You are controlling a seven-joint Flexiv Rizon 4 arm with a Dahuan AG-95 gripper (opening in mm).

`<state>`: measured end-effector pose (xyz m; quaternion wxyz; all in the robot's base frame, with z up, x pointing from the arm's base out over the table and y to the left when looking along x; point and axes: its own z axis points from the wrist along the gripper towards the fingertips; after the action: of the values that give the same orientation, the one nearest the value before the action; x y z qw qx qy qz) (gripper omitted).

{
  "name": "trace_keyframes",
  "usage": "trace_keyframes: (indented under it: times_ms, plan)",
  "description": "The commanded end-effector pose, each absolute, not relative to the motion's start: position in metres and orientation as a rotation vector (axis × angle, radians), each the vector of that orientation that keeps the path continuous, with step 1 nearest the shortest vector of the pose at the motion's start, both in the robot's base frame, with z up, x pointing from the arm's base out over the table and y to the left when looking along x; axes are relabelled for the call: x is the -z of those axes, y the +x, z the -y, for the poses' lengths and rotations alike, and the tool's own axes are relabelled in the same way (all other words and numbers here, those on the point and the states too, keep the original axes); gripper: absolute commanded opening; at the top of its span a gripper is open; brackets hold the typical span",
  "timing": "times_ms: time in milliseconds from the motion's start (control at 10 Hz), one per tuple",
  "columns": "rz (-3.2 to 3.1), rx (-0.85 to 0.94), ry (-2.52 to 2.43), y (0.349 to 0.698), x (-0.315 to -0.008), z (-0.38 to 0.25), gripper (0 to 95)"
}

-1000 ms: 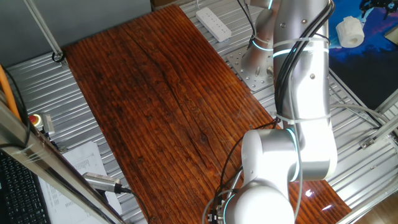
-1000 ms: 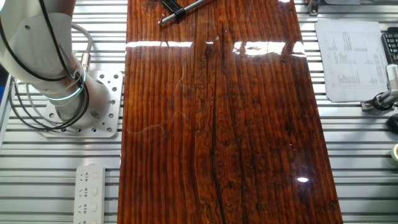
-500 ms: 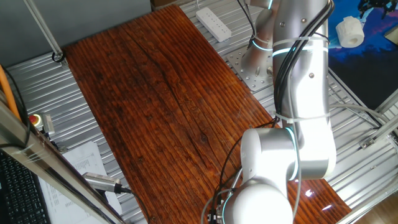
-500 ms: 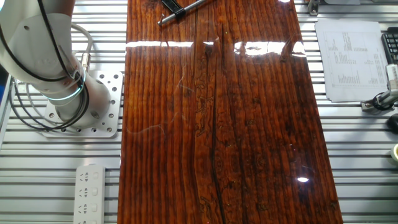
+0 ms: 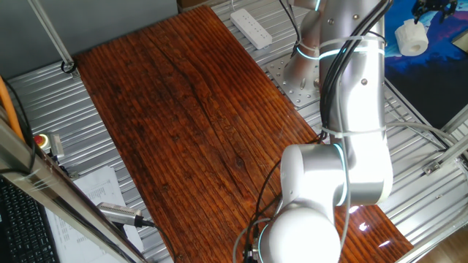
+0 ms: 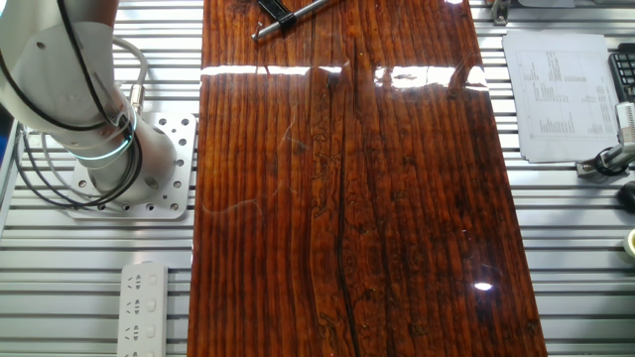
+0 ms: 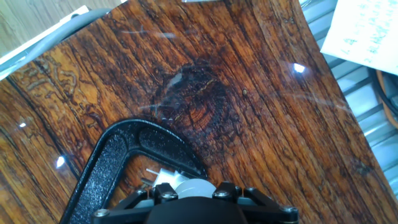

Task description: Install the light bulb by rotating it

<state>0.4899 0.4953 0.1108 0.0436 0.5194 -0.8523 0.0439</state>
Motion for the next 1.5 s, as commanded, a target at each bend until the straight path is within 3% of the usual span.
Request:
trace_keyframes:
  times_ms: [100, 1500]
  plan:
    - [2.62, -0.105, 1.608, 0.4893, -0.1151, -0.4938, 38.0]
    - [2.681, -0.039, 1.677, 0.4802, -0.1158, -0.4887, 38.0]
